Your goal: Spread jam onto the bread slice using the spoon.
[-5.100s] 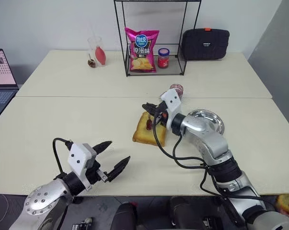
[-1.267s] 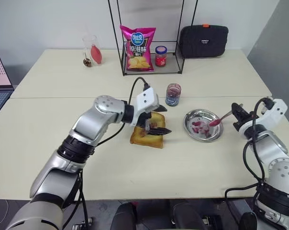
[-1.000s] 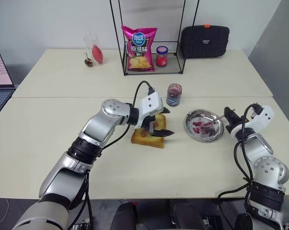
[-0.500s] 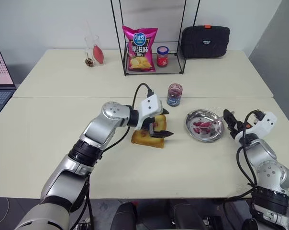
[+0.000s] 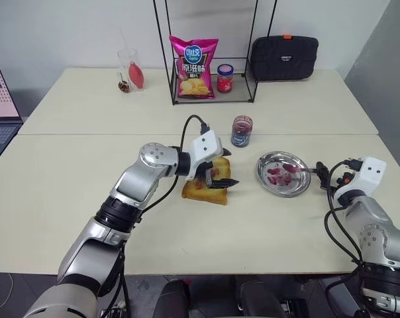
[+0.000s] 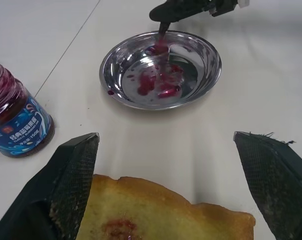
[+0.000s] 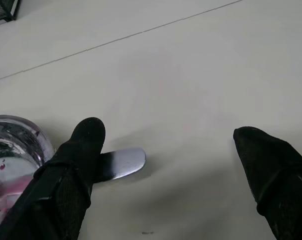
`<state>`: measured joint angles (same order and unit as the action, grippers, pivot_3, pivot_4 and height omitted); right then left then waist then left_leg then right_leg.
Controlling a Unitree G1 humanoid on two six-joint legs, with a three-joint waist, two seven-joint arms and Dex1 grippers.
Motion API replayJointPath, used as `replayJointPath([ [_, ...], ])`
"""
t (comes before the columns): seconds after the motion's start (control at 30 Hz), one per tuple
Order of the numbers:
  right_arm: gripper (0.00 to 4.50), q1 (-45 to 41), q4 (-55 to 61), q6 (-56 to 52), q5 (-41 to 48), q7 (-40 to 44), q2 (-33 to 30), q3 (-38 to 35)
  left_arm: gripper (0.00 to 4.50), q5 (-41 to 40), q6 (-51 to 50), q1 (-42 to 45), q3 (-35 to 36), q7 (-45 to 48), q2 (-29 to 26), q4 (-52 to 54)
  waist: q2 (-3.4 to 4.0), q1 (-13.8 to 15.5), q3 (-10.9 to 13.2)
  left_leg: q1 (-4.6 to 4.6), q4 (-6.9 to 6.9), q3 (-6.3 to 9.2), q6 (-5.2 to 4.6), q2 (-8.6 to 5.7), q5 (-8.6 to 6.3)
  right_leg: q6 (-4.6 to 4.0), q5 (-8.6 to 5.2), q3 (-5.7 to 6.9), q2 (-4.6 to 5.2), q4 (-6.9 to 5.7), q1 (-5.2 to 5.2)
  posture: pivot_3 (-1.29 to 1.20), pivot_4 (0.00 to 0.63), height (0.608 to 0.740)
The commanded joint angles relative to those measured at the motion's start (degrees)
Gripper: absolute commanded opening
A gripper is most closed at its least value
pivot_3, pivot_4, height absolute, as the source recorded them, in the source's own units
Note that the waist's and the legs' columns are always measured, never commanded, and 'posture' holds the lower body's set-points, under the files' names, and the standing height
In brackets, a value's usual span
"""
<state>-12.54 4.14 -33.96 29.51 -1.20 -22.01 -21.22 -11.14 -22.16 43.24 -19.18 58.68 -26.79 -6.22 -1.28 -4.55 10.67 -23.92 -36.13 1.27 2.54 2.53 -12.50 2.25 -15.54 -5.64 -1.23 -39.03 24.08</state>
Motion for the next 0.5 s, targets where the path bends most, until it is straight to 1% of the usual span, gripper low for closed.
replayJointPath([
  [0.03,4.45,-1.54,3.26,0.52,-0.2,0.58,-1.22,-1.96,4.5,-0.07,0.28,0.24,2.63,-0.51,-0.53,1.99,0.0,0.0,0.0,0.0,0.0,0.0,0.0,0.0,0.0,0.0,0.0,0.0,0.0,0.0,0.0,0.0,0.15,0.74],
  [0.33,4.45,-7.64,6.58,-5.68,4.64,0.68,-2.55,-4.99,4.5,0.25,1.16,0.54,4.4,-1.13,-1.16,0.52,0.0,0.05,0.0,0.02,-0.01,0.02,0.0,0.0,0.0,0.0,0.01,0.02,0.0,-0.02,-0.02,0.0,0.15,0.74],
  [0.5,4.45,-9.71,9.08,-9.18,5.1,1.15,-4.67,-4.96,4.5,-0.19,1.13,-0.23,5.36,0.29,-2.69,1.21,0.0,0.24,0.0,0.01,-0.01,0.02,0.0,0.0,0.0,0.0,0.01,0.03,0.0,-0.02,-0.02,0.0,0.15,0.74],
])
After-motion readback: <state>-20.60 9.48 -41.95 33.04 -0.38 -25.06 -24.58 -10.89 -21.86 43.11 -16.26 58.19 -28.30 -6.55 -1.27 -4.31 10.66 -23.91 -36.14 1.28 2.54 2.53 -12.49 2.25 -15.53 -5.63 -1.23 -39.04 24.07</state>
